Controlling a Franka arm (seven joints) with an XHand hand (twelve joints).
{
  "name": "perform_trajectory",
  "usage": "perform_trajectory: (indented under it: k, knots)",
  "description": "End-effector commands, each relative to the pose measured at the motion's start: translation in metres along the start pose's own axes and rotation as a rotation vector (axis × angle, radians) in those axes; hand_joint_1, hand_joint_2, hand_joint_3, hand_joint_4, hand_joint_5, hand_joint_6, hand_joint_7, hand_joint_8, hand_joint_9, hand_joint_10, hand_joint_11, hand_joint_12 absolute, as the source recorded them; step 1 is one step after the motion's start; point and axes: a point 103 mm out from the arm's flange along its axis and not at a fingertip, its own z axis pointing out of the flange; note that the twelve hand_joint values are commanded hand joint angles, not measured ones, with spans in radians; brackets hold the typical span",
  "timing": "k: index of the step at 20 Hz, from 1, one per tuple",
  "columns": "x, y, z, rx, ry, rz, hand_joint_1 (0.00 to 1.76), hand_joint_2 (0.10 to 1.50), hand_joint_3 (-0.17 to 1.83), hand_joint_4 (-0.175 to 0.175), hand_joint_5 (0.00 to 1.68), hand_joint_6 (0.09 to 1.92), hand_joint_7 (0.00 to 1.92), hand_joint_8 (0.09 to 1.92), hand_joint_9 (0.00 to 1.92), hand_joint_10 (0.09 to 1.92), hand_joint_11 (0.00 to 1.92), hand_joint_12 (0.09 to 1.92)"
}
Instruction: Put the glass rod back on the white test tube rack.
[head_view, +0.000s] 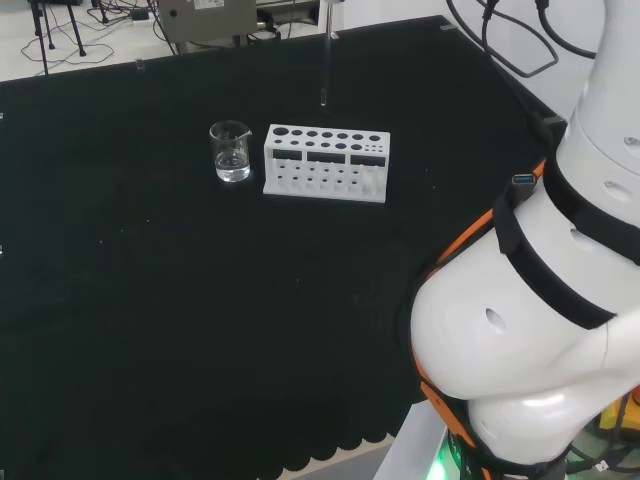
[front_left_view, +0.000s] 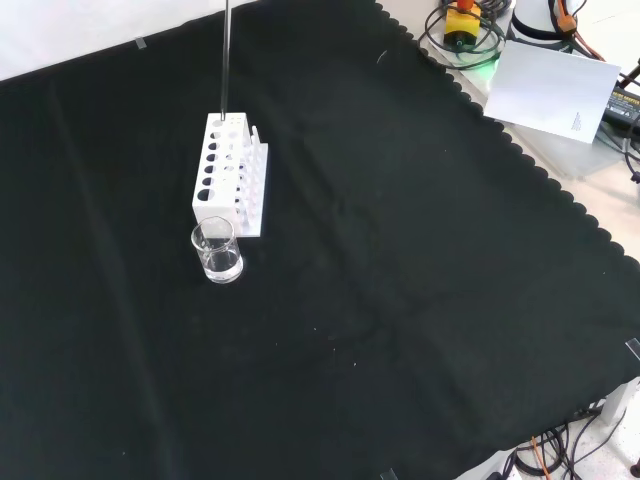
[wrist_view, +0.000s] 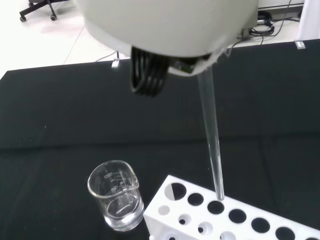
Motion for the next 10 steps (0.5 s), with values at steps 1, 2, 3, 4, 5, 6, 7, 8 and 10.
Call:
perform_trajectory:
  k: [1, 2, 3, 4, 5, 6, 7, 8, 10]
  knots:
    - [0.005, -0.005, 0.007, 0.027, -0.014, -0.033, 1.22, 0.47, 0.98, -0.175, 1.33, 0.73, 1.59, 0.93, 1.84, 0.67, 1.39, 0.72]
    - [0.01, -0.003, 0.009, 0.029, -0.014, -0.032, 1.22, 0.47, 0.98, -0.175, 1.33, 0.73, 1.59, 0.93, 1.84, 0.67, 1.39, 0.72]
    - [0.014, -0.001, 0.012, 0.031, -0.011, -0.029, 1.22, 0.47, 0.98, -0.175, 1.33, 0.73, 1.59, 0.93, 1.84, 0.67, 1.39, 0.72]
    - [0.017, 0.002, 0.016, 0.032, -0.006, -0.026, 1.22, 0.47, 0.98, -0.175, 1.33, 0.73, 1.59, 0.93, 1.84, 0.67, 1.39, 0.72]
    - [0.018, 0.004, 0.02, 0.031, -0.001, -0.022, 1.22, 0.47, 0.98, -0.175, 1.33, 0.73, 1.59, 0.93, 1.84, 0.67, 1.39, 0.72]
    - [0.019, 0.006, 0.023, 0.031, 0.004, -0.019, 1.22, 0.47, 0.98, -0.175, 1.33, 0.73, 1.59, 0.93, 1.84, 0.67, 1.39, 0.72]
    - [0.019, 0.008, 0.026, 0.033, 0.006, -0.014, 1.22, 0.47, 0.98, -0.175, 1.33, 0.73, 1.59, 0.93, 1.84, 0.67, 1.39, 0.71]
    - [0.011, 0.003, 0.024, 0.019, 0.023, -0.011, 1.22, 0.47, 0.98, -0.175, 1.33, 0.73, 1.59, 0.93, 1.84, 0.67, 1.39, 0.71]
    - [0.011, 0.004, 0.024, 0.026, 0.021, -0.016, 1.22, 0.47, 0.98, -0.175, 1.33, 0.73, 1.59, 0.93, 1.84, 0.67, 1.39, 0.71]
